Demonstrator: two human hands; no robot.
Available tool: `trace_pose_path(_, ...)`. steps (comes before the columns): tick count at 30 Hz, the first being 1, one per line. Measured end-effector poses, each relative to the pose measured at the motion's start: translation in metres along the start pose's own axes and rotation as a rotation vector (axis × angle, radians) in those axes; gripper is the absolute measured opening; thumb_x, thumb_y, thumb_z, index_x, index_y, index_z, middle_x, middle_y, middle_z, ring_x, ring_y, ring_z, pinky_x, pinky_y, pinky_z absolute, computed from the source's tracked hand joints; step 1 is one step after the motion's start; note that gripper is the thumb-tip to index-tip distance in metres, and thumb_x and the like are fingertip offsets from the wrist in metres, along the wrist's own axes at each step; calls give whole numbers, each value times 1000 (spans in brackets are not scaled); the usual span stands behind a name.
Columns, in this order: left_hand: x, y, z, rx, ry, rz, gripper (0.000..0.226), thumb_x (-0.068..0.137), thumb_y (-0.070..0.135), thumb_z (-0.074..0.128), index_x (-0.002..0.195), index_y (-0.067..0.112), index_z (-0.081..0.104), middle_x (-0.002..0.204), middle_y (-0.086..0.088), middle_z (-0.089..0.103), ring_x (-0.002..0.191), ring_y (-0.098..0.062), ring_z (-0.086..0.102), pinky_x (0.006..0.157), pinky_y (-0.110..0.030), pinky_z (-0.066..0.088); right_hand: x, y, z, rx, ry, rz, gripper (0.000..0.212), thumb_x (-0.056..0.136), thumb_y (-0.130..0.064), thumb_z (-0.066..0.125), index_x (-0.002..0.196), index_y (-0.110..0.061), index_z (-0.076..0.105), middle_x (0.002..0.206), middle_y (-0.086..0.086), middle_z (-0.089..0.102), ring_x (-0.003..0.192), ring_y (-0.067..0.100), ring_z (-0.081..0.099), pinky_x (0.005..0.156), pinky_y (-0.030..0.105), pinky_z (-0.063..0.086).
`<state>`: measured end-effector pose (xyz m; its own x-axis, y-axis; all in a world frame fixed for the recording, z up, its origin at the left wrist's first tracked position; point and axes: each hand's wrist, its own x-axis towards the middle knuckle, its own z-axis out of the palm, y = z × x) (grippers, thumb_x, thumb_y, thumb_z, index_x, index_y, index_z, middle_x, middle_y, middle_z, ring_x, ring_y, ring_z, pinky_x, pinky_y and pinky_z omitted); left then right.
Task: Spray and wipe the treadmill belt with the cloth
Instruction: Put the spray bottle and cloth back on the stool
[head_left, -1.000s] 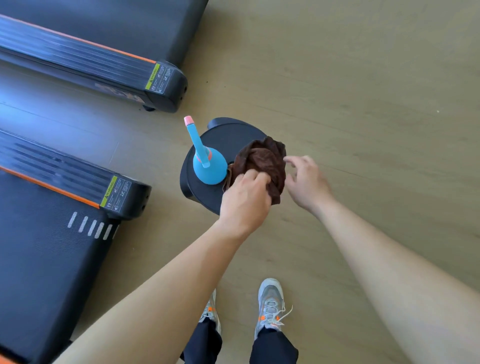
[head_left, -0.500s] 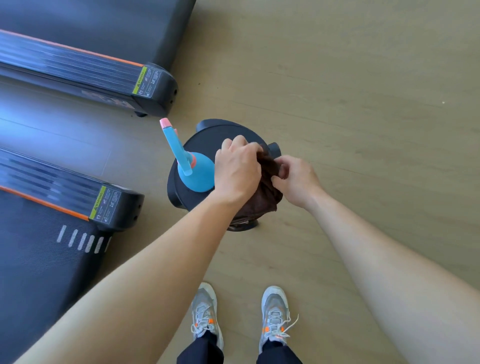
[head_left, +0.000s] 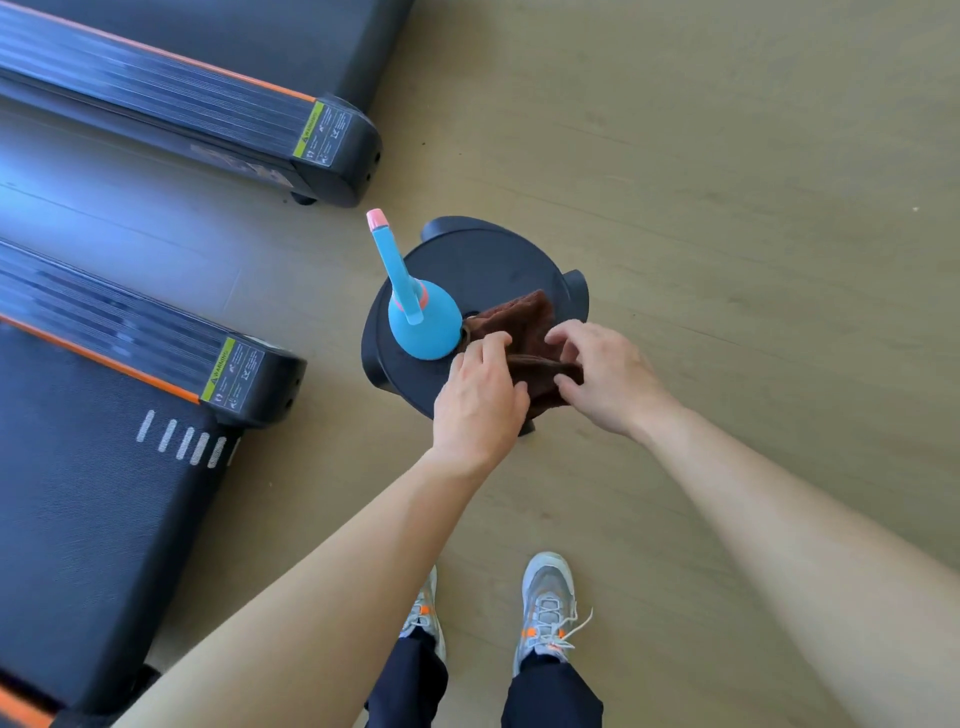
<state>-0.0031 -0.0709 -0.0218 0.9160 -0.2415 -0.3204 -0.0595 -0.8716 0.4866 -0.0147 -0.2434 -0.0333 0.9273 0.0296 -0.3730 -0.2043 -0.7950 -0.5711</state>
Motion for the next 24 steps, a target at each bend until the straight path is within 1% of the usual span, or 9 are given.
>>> trace_pose_path(2,12,3,5,22,-52,-12,47,101,25,64,145,21,47,136,-1,62,123,-20,59,103,-39,56,7,1,0,-65,-24,7,21,90,-18,66,110,-25,65,96,-5,53,100,21,53,81,32,42)
trace_pose_path(5,17,5,0,60,-76,41,24,104,23,60,128,22,64,119,-1,65,105,-16,61,91,-33,59,7,2,-1,-107,15,-40,7,89,-18,66,94,-23,67,96,-5,52,98,21,51,78,33,41)
trace_pose_path(8,0,-2,-13,91,59,200,15,102,22,62,111,19,74,107,-1,62,96,-20,59,77,-35,59,-7,-3,-1,-106,101,-163,5,86,-17,67,88,-20,64,100,-4,59,93,21,50,75,37,47)
trace_pose_path(11,-27,-24,-12,269,63,312,11,96,20,69,103,21,77,106,-1,59,89,-23,54,61,-39,58,-22,-7,1,-208,-85,-242,8,87,-22,66,95,-22,65,99,-2,64,96,25,57,75,40,52)
trace_pose_path(13,-36,-37,-6,329,-72,280,20,99,25,64,113,26,78,117,2,60,97,-22,54,66,-39,58,-21,-8,-4,-184,-207,-191,18,90,-27,63,106,-27,69,104,-5,69,101,22,61,81,37,52)
trace_pose_path(17,-34,-37,-4,226,-134,147,31,104,42,53,127,31,71,127,9,59,109,-17,54,80,-37,59,18,-17,-22,-52,42,-146,30,97,-22,57,125,-26,68,111,-1,63,101,21,59,86,36,50)
trace_pose_path(19,-30,-32,-3,163,-114,90,30,105,40,53,128,30,69,123,7,62,108,-16,56,81,-37,60,43,-28,-26,-160,7,-154,38,98,-31,60,135,-29,59,120,1,50,110,23,50,92,40,48)
trace_pose_path(22,-27,-28,-2,97,-69,2,26,105,35,54,125,27,68,117,5,64,102,-15,62,78,-32,59,68,-40,-21,-358,-171,-126,21,98,-40,63,117,-31,65,121,-1,48,118,25,43,93,46,48)
trace_pose_path(24,-25,-25,-2,42,-40,-88,27,105,32,53,129,24,63,119,4,63,95,-13,60,71,-26,48,74,-42,-19,-273,-116,-128,6,100,-34,59,102,-28,62,110,-4,56,111,24,49,88,45,48)
